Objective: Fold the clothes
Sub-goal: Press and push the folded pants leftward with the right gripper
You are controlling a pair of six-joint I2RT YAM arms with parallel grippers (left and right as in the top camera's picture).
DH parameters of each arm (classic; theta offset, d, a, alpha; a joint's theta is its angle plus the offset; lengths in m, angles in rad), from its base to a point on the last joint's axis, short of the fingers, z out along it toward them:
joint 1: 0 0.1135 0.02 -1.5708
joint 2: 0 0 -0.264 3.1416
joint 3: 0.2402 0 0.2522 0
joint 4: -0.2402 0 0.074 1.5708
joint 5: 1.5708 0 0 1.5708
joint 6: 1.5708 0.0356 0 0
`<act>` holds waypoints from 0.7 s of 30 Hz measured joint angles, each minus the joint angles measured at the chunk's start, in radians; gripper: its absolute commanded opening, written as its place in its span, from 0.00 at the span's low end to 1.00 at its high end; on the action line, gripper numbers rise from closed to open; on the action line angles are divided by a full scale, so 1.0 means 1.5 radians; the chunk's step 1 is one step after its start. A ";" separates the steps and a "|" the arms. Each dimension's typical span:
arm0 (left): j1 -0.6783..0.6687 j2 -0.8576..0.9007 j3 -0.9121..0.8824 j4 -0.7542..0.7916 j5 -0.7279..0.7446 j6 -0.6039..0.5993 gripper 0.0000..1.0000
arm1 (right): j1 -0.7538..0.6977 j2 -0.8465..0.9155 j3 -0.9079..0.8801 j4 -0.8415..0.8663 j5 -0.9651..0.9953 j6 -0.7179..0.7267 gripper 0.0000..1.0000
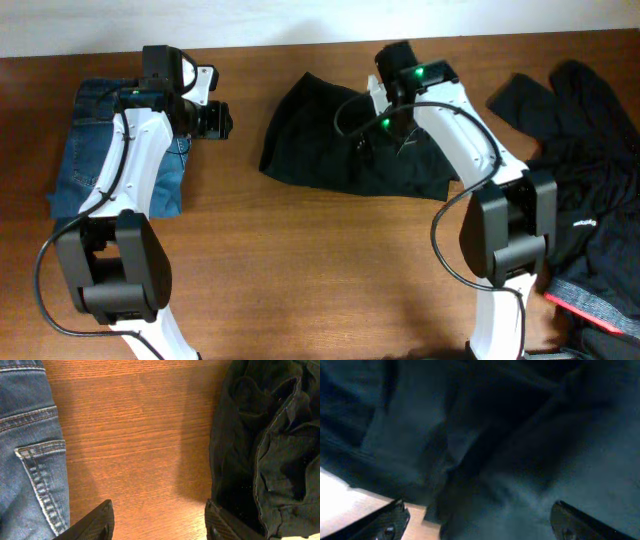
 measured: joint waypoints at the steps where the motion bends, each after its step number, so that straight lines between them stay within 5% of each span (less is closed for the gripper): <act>1: 0.000 0.000 0.000 0.000 0.000 0.000 0.58 | 0.000 0.002 -0.014 0.013 0.000 0.000 0.96; 8: 0.000 0.000 0.000 0.001 0.000 0.000 0.58 | 0.002 0.004 -0.091 0.097 0.003 0.000 0.93; 12: 0.000 0.000 0.000 0.000 0.000 0.000 0.58 | 0.005 0.001 -0.109 0.112 0.029 -0.002 0.46; 16: 0.000 0.000 0.000 0.000 0.000 0.000 0.58 | 0.006 -0.002 -0.113 0.108 0.047 0.002 0.12; 21: 0.000 0.000 0.000 0.000 0.000 0.000 0.58 | 0.009 -0.003 -0.076 0.053 0.059 0.008 0.08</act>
